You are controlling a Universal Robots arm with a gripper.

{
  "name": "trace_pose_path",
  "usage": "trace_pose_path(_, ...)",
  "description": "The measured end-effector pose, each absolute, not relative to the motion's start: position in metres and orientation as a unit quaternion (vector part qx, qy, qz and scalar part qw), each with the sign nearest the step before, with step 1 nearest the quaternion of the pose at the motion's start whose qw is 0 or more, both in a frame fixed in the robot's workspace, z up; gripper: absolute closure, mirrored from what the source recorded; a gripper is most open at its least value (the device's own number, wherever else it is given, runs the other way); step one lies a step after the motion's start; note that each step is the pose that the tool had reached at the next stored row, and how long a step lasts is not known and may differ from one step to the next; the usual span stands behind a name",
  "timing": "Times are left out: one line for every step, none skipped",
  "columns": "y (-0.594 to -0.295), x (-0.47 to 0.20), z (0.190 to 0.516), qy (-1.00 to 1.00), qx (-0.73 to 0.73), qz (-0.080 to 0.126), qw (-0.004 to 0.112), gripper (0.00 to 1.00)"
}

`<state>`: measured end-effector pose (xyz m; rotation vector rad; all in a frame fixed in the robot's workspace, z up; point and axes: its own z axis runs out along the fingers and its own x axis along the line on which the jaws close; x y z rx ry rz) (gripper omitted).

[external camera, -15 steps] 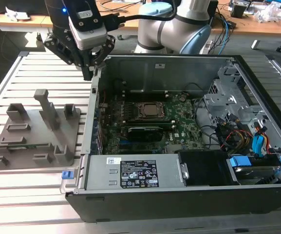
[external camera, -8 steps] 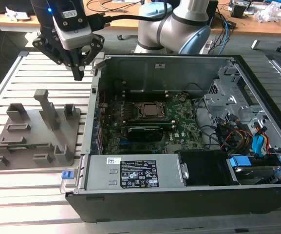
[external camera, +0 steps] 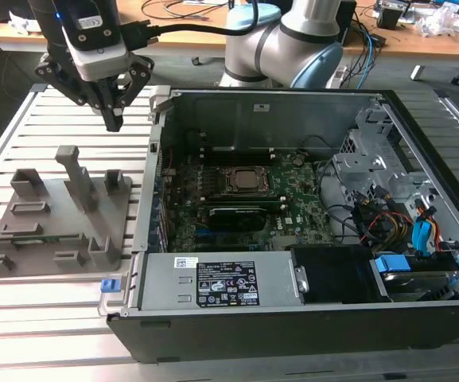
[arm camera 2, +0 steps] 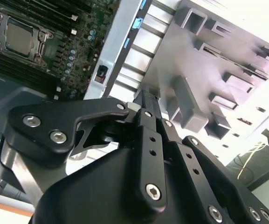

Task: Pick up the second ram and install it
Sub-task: 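Reach for the second ram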

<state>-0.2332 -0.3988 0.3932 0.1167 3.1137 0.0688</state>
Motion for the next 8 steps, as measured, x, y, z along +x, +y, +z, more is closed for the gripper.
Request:
trace_pose_path(-0.399, -0.235, 0.393, 0.999, 0.037, 0.022, 0.013, 0.89)
trace_pose_path(-0.399, -0.236, 0.393, 0.999, 0.037, 0.022, 0.013, 0.89)
trace_pose_path(-0.399, -0.238, 0.393, 0.999, 0.037, 0.022, 0.013, 0.89)
trace_pose_path(-0.399, -0.24, 0.393, 0.999, 0.037, 0.022, 0.013, 0.89)
trace_pose_path(-0.399, -0.241, 0.393, 0.999, 0.037, 0.022, 0.012, 0.89)
trace_pose_path(-0.399, -0.244, 0.393, 0.999, 0.037, 0.022, 0.013, 0.89)
trace_pose_path(-0.399, -0.247, 0.393, 0.999, 0.037, 0.022, 0.012, 0.89)
trace_pose_path(-0.399, -0.249, 0.393, 0.999, 0.037, 0.022, 0.012, 0.89)
